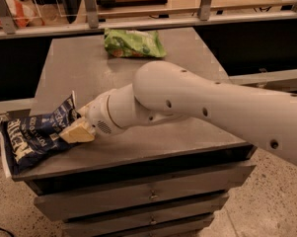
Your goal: Move blue chip bag near green rice chip bag
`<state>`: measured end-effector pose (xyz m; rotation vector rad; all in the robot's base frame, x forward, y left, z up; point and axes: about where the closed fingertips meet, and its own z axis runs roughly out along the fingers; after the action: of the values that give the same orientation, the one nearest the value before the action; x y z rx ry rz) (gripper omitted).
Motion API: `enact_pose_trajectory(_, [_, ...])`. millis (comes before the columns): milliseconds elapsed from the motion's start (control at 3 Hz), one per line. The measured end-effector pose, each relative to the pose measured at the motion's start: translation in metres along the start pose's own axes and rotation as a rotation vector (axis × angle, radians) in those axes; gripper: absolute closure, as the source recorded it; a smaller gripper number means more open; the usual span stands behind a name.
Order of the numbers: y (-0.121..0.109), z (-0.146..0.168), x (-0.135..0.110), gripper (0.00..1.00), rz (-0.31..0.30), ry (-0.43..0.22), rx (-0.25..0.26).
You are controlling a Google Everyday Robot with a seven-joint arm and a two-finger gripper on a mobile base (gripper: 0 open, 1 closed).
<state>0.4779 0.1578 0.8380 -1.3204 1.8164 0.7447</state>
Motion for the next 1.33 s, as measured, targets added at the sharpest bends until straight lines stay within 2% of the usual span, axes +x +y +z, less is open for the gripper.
enact_pose_trajectory(333, [0.0, -0.001, -0.001, 0.88, -0.017, -0.006, -0.005])
enact_pose_trajectory(667, [-0.001, -0.007, -0.005, 1.0, -0.04, -0.046, -0.016])
enact_pose_trajectory(1000, [0.002, -0.029, -0.016, 1.0, -0.077, -0.145, -0.069])
enact_pose_trajectory(1333, [0.012, -0.057, -0.017, 1.0, -0.14, -0.178, -0.107])
